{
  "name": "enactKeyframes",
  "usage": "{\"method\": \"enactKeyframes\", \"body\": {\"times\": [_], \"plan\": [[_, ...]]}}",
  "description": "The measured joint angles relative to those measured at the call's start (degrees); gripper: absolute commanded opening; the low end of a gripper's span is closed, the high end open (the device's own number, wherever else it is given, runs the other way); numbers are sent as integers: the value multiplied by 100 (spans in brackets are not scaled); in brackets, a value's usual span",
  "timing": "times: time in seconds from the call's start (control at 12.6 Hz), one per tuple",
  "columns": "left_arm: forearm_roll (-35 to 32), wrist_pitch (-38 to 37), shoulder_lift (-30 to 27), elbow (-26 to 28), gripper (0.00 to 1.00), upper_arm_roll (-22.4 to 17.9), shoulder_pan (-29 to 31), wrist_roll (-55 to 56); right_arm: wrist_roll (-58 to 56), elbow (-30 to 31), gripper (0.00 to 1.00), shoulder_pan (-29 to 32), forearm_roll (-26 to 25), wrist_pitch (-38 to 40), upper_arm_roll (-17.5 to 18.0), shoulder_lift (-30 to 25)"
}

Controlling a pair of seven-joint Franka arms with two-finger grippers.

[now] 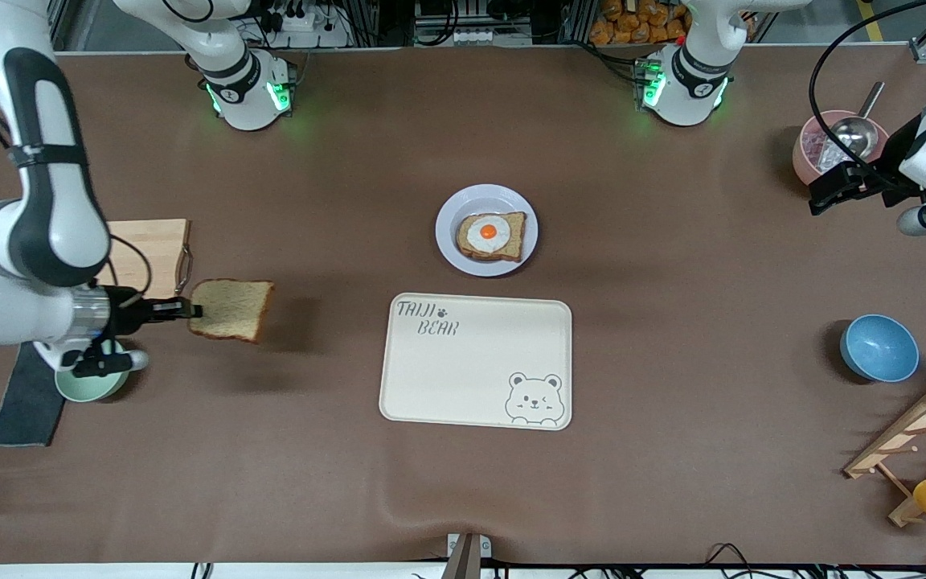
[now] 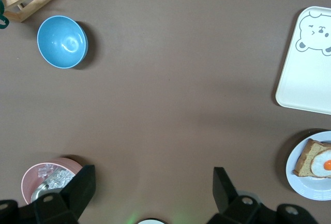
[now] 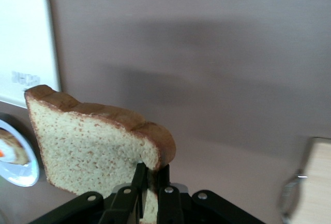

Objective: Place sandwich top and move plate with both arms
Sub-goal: 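Carry the bread slice over the white plate with the right gripper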

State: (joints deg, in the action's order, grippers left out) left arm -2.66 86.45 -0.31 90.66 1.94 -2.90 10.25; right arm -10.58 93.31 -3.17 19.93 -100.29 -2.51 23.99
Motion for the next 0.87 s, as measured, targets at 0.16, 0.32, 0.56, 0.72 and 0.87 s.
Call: {"method": "enactKeyframes", "body": {"times": [0.16, 0.32, 0.56, 0.72, 0.87], "plan": [[0, 6, 0, 0, 100, -3, 5, 0, 529, -8, 0, -572, 340, 5, 5, -93], [0, 7, 0, 0, 100, -5, 15, 0, 1021, -9, 0, -1144, 578, 3, 8, -137], [0, 9, 0, 0, 100, -8, 23, 0, 1624, 6, 0, -1904, 813, -210, 6, -139], [0, 11, 0, 0, 100, -11, 38, 0, 2050, 110, 0, -2297, 916, -599, 7, -137], [0, 14, 0, 0, 100, -11, 45, 0, 2521, 290, 0, -2613, 941, -1064, 28, -129]]}}
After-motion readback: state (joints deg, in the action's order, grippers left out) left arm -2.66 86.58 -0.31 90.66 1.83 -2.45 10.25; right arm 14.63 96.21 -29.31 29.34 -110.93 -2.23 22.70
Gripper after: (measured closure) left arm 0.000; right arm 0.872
